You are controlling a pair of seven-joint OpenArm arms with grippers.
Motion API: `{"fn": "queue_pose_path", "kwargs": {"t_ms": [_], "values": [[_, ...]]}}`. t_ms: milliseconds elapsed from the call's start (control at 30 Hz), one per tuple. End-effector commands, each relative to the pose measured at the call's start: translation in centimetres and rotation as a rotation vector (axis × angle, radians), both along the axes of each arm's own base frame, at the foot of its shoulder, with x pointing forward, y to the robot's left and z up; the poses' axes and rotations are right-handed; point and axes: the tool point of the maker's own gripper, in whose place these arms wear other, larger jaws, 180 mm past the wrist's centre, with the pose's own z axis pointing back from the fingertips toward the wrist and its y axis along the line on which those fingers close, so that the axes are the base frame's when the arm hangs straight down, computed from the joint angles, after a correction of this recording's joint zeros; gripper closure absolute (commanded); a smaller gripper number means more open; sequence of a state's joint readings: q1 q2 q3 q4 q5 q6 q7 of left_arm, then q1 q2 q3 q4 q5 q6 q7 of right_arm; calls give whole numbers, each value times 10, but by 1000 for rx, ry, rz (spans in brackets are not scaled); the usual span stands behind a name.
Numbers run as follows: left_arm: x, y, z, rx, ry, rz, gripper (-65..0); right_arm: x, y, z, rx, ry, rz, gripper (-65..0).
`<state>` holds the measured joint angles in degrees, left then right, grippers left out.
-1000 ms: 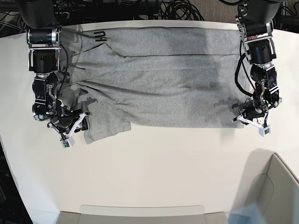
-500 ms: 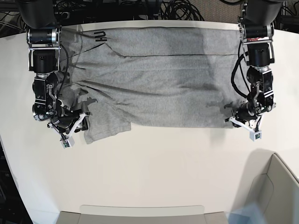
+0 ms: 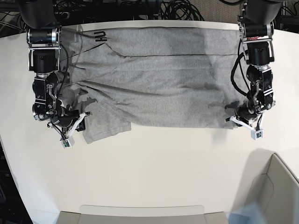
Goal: Fold the T-shirt properly
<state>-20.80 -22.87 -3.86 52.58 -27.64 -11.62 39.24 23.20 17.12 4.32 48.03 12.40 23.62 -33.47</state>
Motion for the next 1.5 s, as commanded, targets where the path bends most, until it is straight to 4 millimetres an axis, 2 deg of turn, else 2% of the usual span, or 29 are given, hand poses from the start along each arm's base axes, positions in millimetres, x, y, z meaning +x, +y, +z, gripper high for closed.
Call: {"fn": "queue_pose_path", "kwargs": {"t_ms": [0, 100, 267, 467, 567, 800, 967, 1233, 1467], "values": [[6, 7, 9, 17, -15, 8, 0, -9, -6, -7, -51, 65, 18, 0], [8, 9, 12, 18, -31, 17, 0, -1, -6, 1, -51, 46, 17, 0], [6, 32, 21, -14, -72, 109, 0, 10, -6, 12, -51, 19, 17, 0], [6, 35, 21, -15, -72, 115, 0, 21, -6, 23, -50, -8, 16, 0], [6, 35, 21, -15, -72, 115, 0, 30, -4, 36, -52, -45, 24, 0], [17, 33, 44, 4, -133, 96, 0, 38, 0, 53, -59, -96, 38, 0], [17, 32, 44, 4, -131, 95, 0, 41, 0, 59, -59, -113, 40, 0], [17, 32, 44, 5, -131, 94, 0, 52, 7, 88, -71, -199, 65, 0], [19, 33, 48, 6, -139, 96, 0, 56, 6, 95, -73, -215, 63, 0]]}}
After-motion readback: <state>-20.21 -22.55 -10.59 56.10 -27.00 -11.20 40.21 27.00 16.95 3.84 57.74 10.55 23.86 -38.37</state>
